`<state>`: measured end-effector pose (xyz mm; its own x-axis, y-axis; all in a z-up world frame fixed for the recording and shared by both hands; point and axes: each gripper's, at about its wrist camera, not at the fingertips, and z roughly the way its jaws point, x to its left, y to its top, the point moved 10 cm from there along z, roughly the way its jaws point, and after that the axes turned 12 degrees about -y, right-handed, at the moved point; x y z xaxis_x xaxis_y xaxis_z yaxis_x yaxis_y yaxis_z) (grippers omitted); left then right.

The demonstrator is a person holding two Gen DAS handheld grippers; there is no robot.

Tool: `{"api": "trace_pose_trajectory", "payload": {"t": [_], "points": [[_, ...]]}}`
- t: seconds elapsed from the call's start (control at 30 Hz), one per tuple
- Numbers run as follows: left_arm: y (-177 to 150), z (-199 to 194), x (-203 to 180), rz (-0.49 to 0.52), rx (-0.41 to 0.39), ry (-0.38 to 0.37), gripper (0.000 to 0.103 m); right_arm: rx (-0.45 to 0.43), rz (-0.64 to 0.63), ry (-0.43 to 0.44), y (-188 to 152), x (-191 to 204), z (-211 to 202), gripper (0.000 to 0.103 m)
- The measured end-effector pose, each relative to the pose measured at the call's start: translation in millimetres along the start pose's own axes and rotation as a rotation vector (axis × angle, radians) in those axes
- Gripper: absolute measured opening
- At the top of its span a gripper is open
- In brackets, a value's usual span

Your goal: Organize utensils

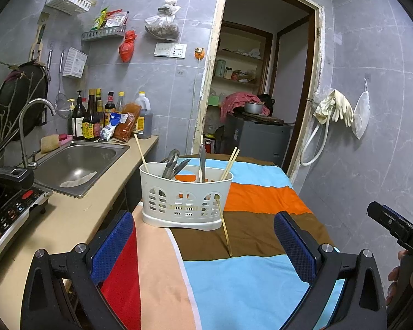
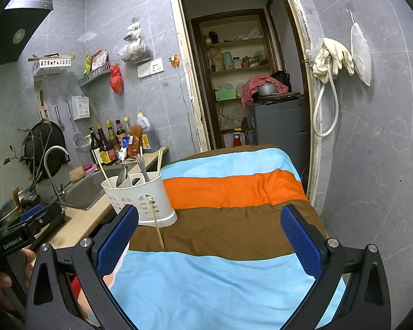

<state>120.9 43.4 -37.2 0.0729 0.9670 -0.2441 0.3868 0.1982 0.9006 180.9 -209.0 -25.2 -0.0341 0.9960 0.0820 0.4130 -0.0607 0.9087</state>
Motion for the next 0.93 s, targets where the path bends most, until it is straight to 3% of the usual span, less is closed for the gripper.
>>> {"api": "trace_pose_trajectory", "payload": {"t": [0.53, 0.93], "points": [[-2, 3, 4, 0.026, -0.001, 0.044, 0.102, 0.022, 0.002, -0.007, -4, 1, 3, 0.101], [-6, 12, 13, -0.006, 0.026, 0.036, 0.102, 0.049, 0.001, -0.003, -5, 2, 14, 0.101]]}}
